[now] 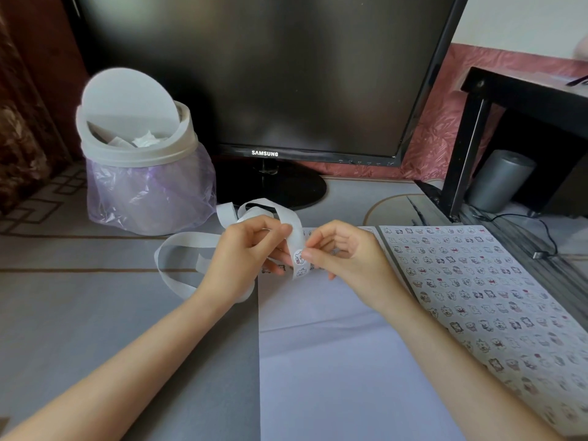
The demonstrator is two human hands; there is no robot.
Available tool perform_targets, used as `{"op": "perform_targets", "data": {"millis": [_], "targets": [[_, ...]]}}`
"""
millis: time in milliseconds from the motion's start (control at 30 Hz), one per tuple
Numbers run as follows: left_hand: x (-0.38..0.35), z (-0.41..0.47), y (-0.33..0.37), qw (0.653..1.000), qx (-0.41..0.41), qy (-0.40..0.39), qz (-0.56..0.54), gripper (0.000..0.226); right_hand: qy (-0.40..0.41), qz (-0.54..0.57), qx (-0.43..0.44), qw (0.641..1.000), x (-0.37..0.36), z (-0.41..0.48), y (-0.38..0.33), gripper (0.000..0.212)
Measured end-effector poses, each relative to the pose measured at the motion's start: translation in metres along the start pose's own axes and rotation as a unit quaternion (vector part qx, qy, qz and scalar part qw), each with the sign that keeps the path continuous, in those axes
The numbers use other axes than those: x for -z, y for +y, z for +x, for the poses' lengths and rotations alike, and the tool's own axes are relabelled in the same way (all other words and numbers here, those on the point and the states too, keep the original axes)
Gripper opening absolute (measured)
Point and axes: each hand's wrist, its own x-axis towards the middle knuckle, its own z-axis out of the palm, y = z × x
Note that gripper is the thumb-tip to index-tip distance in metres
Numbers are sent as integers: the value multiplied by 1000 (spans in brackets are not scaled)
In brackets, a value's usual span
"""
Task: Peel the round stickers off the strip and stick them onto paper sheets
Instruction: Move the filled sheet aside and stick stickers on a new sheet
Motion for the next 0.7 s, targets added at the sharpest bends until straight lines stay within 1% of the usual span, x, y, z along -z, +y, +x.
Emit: {"op": "perform_targets", "data": {"millis": [200,267,367,567,700], "targets": [[-1,0,3,1000,12,-1,-13,21,16,17,9,1000,0,0,0,12],[-1,0,3,999,27,-22,-16,20,24,22,19,999,0,0,0,12],[-2,-1,1,998,42,-54,-15,12,28,21,24,999,1,0,1,11],[-2,0,-3,998,37,-56,-19,11,36,-34,32,998,1,-1,3,8],[-2,-1,-3,998,37,-53,-27,10,42,-41,33,998,1,-2,3,9]]}}
